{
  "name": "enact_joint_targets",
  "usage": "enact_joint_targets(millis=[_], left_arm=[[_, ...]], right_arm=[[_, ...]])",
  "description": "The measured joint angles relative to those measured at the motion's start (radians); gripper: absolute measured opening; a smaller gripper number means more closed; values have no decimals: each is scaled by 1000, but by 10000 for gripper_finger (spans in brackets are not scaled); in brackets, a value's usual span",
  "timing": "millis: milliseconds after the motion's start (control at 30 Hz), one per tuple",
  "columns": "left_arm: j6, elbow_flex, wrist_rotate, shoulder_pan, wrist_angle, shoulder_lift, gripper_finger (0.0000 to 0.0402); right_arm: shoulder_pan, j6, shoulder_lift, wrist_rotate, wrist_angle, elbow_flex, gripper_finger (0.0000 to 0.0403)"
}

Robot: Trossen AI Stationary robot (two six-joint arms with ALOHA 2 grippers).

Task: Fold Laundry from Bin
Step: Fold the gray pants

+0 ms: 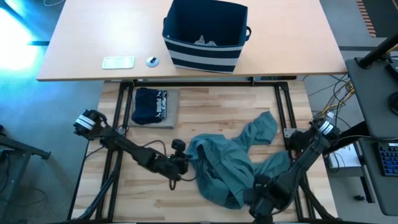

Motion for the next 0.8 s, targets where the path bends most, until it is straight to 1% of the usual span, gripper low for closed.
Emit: enact_joint_targets(millis=[100, 200, 300, 400, 533, 567, 667, 800], left_arm=[[-60, 46, 4, 8, -70, 14, 21], [-127, 60, 10, 7, -108, 18, 10], [-247, 68, 44, 7, -164, 18, 6], [-366, 78, 64, 7, -227, 20, 6], [-449, 95, 119, 3, -301, 20, 6], [-455, 98, 142, 3, -313, 20, 6], [-470, 100, 194, 7, -334, 20, 6], [-508, 99, 208, 8, -360, 21, 6]], right_arm=[[7, -66, 19, 5, 1, 0, 141], [7, -136, 22, 7, -4, 1, 141], [7, -202, 19, 6, -21, 11, 141], [7, -272, 16, 5, -80, 66, 141], [7, -346, 13, 8, -129, 158, 141], [11, -384, 13, 19, -126, 168, 141], [22, -536, 11, 119, -130, 152, 141], [-17, -696, 43, 175, -131, 101, 141]])
